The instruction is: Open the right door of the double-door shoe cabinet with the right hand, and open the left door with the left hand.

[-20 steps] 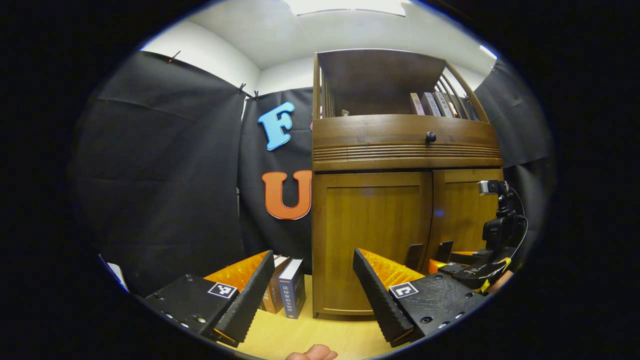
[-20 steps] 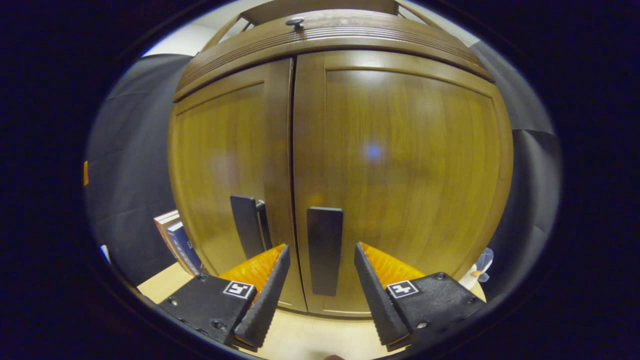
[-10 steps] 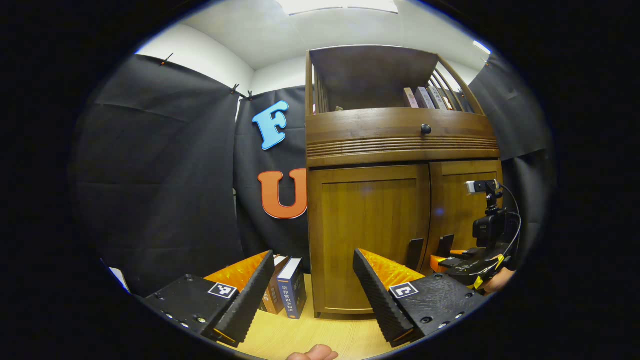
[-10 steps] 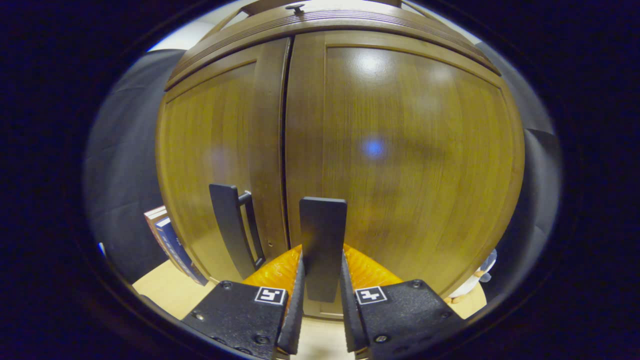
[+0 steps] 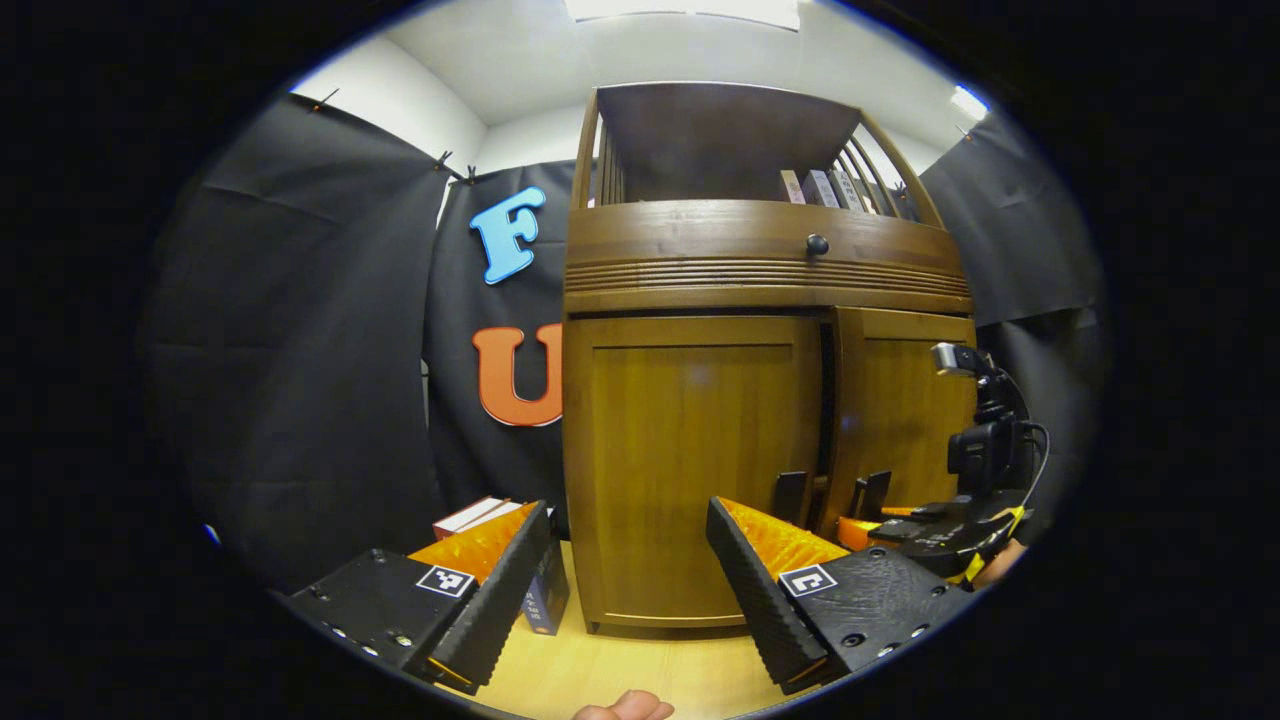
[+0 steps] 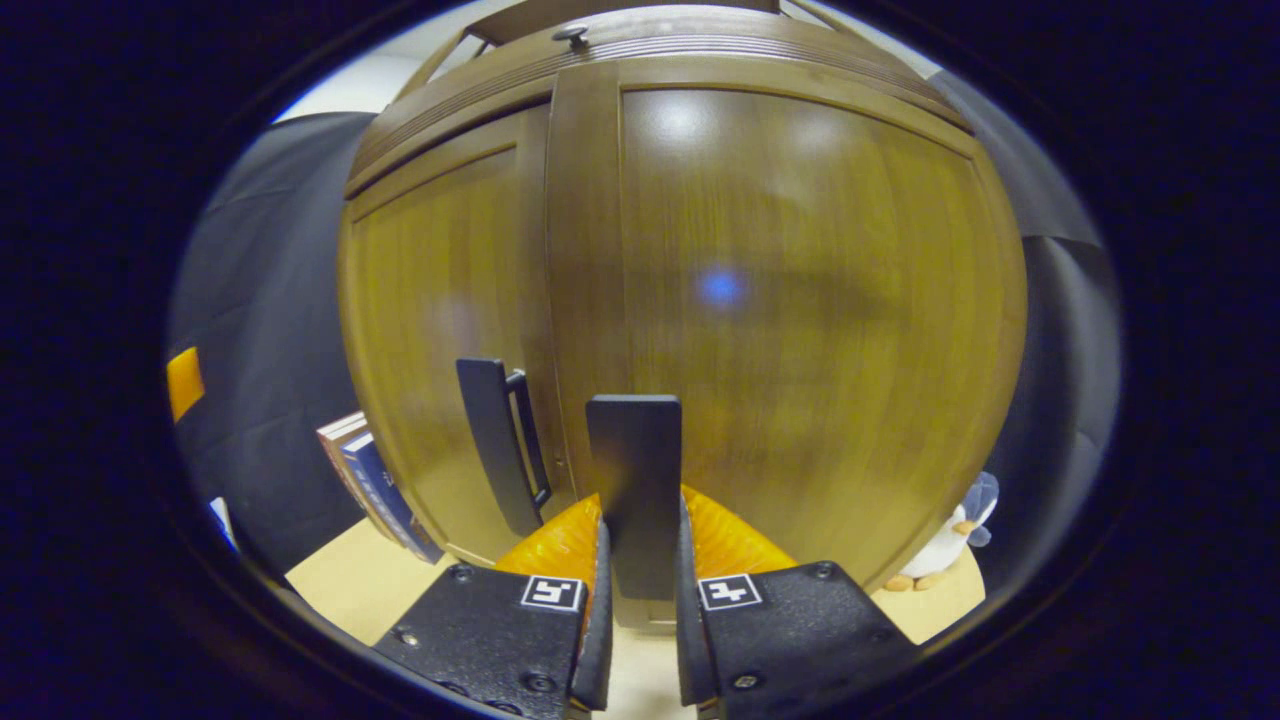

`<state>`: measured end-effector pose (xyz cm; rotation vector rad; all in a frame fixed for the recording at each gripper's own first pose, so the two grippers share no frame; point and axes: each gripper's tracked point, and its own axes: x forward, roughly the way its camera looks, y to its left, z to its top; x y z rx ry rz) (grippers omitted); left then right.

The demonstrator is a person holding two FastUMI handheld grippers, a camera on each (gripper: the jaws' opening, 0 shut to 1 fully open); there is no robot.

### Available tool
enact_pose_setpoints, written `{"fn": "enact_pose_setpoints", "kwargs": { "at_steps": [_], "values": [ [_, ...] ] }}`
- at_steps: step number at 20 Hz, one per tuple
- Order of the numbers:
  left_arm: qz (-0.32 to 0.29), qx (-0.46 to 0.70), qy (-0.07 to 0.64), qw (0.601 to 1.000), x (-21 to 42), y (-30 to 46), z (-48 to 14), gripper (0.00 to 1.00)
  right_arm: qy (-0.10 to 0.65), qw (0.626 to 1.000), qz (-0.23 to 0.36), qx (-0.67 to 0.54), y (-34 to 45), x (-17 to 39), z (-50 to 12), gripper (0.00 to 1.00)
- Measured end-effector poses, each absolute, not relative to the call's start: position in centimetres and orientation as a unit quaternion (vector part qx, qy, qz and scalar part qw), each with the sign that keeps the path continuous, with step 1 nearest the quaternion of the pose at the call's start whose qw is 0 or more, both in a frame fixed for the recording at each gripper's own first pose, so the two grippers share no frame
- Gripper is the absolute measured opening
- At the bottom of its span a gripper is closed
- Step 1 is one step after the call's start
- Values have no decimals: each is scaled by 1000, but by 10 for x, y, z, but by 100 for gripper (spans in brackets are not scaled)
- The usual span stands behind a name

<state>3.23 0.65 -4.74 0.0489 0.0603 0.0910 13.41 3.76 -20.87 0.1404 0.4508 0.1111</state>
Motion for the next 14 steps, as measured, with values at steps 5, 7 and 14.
{"fn": "enact_pose_setpoints", "kwargs": {
  "at_steps": [5,7,14],
  "values": [
    [8,26,37,999,57,-24,-59,95,215,971,76,76,27,97,-204,29],
    [-7,14,39,999,70,-39,-65,95,217,969,81,84,24,83,-203,29],
    [-69,-14,55,996,110,-92,-86,95,212,970,77,96,-4,36,-202,29]
  ]
}}
